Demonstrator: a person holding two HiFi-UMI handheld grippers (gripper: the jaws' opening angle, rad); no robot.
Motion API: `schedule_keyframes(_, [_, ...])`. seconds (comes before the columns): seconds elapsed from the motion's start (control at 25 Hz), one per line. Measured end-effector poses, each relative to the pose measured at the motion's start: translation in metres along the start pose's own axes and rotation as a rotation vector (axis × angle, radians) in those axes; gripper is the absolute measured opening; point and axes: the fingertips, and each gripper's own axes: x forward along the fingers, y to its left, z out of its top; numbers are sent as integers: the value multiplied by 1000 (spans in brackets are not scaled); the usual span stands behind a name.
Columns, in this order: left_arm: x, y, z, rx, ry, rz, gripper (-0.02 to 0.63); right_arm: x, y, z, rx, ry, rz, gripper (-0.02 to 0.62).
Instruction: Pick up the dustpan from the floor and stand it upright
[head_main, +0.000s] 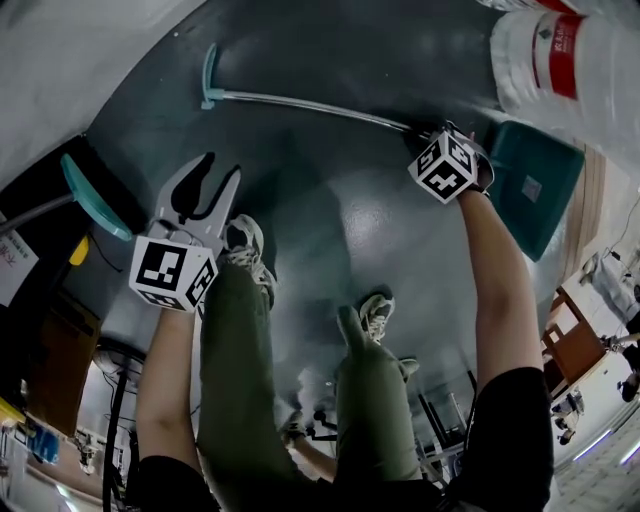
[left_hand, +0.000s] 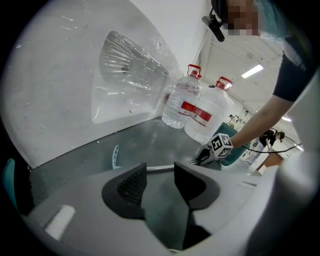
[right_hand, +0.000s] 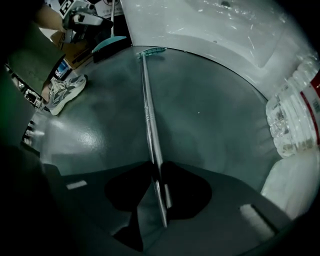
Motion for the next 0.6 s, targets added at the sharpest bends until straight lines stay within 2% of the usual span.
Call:
schedule_keyframes(0.16, [-2, -10, 6, -58, 1, -9, 211, -13, 7, 2, -11, -21, -26, 86])
schedule_keyframes(0.32, [-13, -27, 20, -127, -15, -30, 238, -41, 21, 18, -19, -90, -39, 75])
schedule_keyframes(0.6, [-34, -44, 78, -232, -107, -33, 262, -92, 44, 46, 34, -214, -29, 71])
